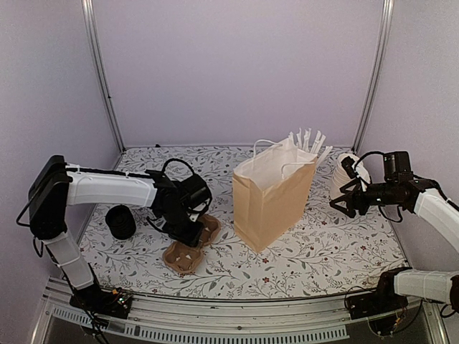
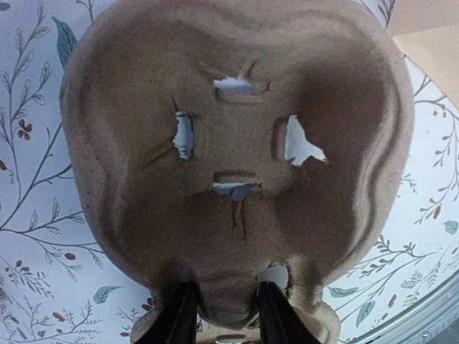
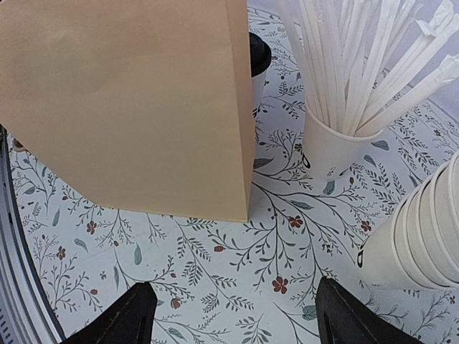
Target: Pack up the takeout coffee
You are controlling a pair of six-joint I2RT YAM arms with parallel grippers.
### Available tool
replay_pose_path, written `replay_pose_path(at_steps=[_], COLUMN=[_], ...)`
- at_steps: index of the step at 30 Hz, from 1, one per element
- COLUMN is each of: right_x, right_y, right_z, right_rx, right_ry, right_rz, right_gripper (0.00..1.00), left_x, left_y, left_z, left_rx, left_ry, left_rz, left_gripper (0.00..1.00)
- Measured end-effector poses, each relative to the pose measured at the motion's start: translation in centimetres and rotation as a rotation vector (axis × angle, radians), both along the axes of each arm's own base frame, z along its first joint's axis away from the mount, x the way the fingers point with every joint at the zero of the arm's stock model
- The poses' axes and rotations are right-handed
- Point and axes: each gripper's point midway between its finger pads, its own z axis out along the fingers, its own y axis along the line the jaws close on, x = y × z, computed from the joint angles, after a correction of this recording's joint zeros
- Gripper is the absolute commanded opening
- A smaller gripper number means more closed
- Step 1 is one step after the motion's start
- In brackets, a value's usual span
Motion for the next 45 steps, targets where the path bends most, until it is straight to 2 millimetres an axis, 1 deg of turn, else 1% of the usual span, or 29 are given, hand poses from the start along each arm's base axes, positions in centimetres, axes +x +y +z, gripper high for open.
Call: replay_pose_path(at_steps=[3,9,11,13,15,20,25,26,27,29,30,31,32,34,36,38,39,41,45], right_x=[0.0,0.0,0.0,0.0,0.0,0.0,-0.1,-0.1,0.1,1.0,2.0,2.7,3.6,5.0,6.0,7.0,7.3,7.7,7.9], right_y=[0.0,0.0,0.0,0.0,0.0,0.0,0.1,0.0,0.0,0.1,0.2,0.3,0.4,0.9,1.9,3.6,4.4,6.3,9.6], right_z=[0.0,0.0,0.0,0.0,0.0,-0.1,0.2,0.6,1.4,3.9,6.2,7.8,9.9,13.5,16.2,18.1,18.5,18.5,17.0], right_rx=[0.000,0.000,0.000,0.000,0.000,0.000,0.000,-0.004,-0.007,-0.006,-0.002,0.003,0.013,0.035,0.055,0.071,0.077,0.076,0.037], right_ry=[0.000,0.000,0.000,0.000,0.001,0.003,0.003,0.000,-0.008,-0.048,-0.085,-0.116,-0.154,-0.215,-0.249,-0.268,-0.268,-0.250,-0.226], right_rz=[0.000,0.000,0.000,0.000,0.000,0.000,0.005,0.008,0.010,0.013,0.013,0.011,0.011,0.014,0.031,0.065,0.083,0.124,0.216], right_gripper=[0.80,0.80,0.80,0.80,0.80,0.80,0.78,0.78,0.77,0.76,0.76,0.76,0.75,0.75,0.75,0.75,0.76,0.76,0.78], left_x=[0.0,0.0,-0.1,-0.1,0.0,0.6,1.4,1.5,1.7,2.0,2.2,2.3,2.4,2.4,2.4,2.3,2.3,2.1,1.7], left_y=[0.0,0.0,0.0,-0.1,-0.4,-1.0,-1.1,-1.1,-1.0,-0.8,-0.7,-0.6,-0.5,-0.2,-0.1,-0.1,0.0,0.0,0.4], left_z=[-0.1,-0.1,0.3,1.2,2.7,7.2,11.7,12.5,13.5,15.6,16.9,18.1,19.4,21.1,22.9,24.3,24.9,26.1,28.3], left_rx=[0.004,0.009,0.004,-0.016,-0.049,-0.143,-0.206,-0.212,-0.218,-0.235,-0.248,-0.265,-0.284,-0.308,-0.338,-0.365,-0.376,-0.398,-0.441], left_ry=[-0.001,-0.008,-0.012,-0.023,-0.047,-0.127,-0.215,-0.230,-0.249,-0.293,-0.320,-0.345,-0.373,-0.404,-0.435,-0.462,-0.472,-0.493,-0.535], left_rz=[0.005,0.002,0.002,0.000,-0.002,-0.001,0.008,0.010,0.012,0.016,0.016,0.017,0.019,0.021,0.018,0.016,0.013,0.004,-0.010], left_gripper=[0.25,0.23,0.23,0.23,0.22,0.21,0.20,0.20,0.20,0.20,0.20,0.20,0.20,0.20,0.20,0.20,0.20,0.20,0.20])
